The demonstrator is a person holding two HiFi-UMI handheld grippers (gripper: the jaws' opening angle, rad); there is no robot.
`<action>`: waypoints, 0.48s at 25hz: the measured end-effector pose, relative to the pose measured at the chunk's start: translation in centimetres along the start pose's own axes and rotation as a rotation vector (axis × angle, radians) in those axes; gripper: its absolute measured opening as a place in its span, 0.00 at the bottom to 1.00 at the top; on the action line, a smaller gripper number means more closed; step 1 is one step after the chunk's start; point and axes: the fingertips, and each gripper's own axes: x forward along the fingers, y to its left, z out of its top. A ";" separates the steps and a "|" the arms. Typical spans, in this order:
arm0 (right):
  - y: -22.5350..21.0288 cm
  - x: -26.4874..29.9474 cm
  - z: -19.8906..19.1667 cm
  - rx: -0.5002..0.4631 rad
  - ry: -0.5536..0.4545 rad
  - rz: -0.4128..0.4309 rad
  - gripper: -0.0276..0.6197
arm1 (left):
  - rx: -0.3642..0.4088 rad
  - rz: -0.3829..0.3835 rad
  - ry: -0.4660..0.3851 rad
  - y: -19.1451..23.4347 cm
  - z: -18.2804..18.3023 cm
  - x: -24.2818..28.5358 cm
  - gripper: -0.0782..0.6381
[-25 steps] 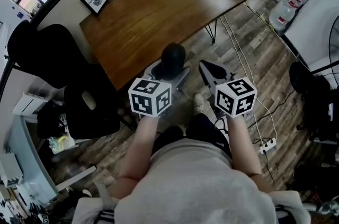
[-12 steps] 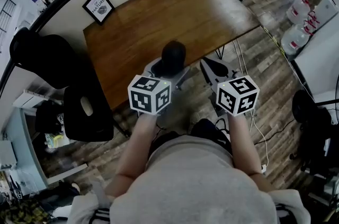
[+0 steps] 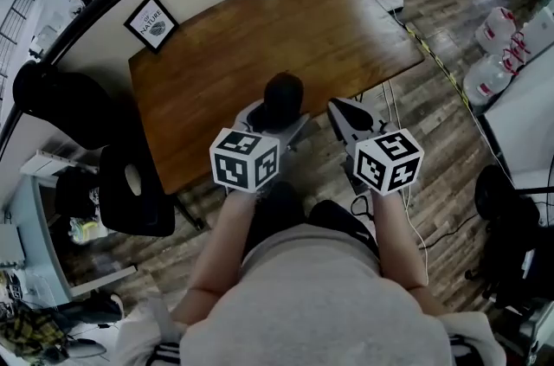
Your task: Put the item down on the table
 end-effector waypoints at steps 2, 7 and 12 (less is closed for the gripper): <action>-0.6 0.0 0.1 0.007 -0.006 0.001 0.06 | -0.006 0.008 0.011 0.1 -0.2 0.5 0.60; -1.7 0.4 -0.1 0.014 -0.001 0.007 0.06 | -0.030 0.035 0.006 1.4 0.0 1.2 0.60; -2.8 1.5 -0.4 0.008 0.019 0.011 0.06 | -0.053 0.053 -0.008 3.0 0.4 2.4 0.60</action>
